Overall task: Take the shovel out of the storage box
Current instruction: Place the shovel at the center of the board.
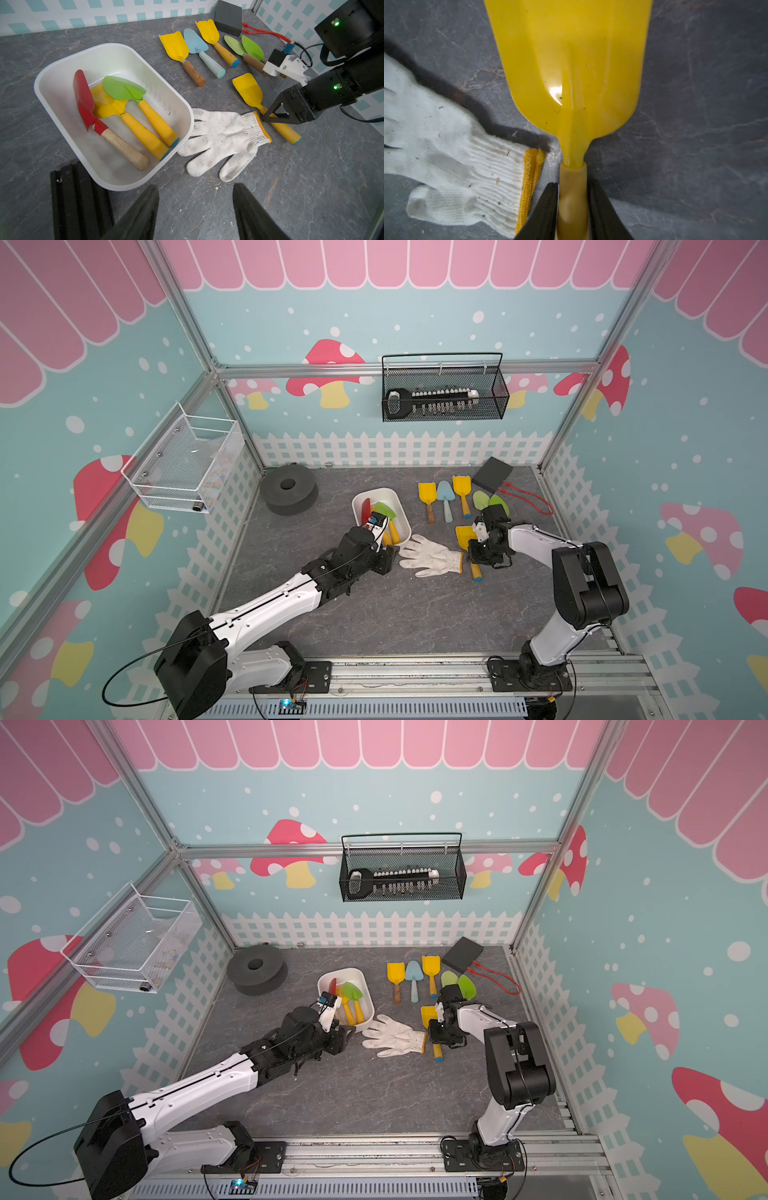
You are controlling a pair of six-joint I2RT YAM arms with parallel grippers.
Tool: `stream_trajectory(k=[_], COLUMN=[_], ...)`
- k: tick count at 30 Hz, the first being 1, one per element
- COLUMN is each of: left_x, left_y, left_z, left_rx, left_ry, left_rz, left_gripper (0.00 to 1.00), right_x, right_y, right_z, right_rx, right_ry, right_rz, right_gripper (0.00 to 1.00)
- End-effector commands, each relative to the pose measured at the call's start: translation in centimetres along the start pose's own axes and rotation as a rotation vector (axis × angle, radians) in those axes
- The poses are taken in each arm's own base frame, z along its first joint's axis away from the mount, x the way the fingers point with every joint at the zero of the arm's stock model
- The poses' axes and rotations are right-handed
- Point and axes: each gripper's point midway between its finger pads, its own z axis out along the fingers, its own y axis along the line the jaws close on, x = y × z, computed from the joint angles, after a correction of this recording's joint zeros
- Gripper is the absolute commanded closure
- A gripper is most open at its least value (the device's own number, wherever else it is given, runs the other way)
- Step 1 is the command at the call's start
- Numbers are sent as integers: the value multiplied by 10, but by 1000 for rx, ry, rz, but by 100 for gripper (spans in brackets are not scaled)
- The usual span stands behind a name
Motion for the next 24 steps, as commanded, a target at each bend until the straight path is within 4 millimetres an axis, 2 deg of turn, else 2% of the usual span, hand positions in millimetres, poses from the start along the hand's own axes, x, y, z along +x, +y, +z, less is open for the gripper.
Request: stream_trajectory(k=[1,6,11,16,18,21,24], left_x=[-13,-13,-17,-22,-22,-25,-27], left_y=[-2,3,21,34,36,43,52], left_z=[-8,-7,-7,0,8,18,30], left_rx=[12,-15,-118,-189,-207,-256,-301], left_ry=[-31,-34,-58,-70,-53,-34,10], left_rz=[7,1,-35,-75,-82,-104,-118], left_gripper=[39,39,37,37,40,46,46], right_x=[4,-2,-9,-9,-6,1,7], right_y=[-6,-5,2,16,26,42,53], right_z=[3,-15,-53,-100,-117,-133,-143], right_rx=[22,26,11,-45,-85,-142,-182], right_ry=[10,-60,-222,-404,-464,-513,-533], right_rz=[6,-4,-23,-59,-86,-133,-164], right_gripper=[66,57,53,53,55,57,57])
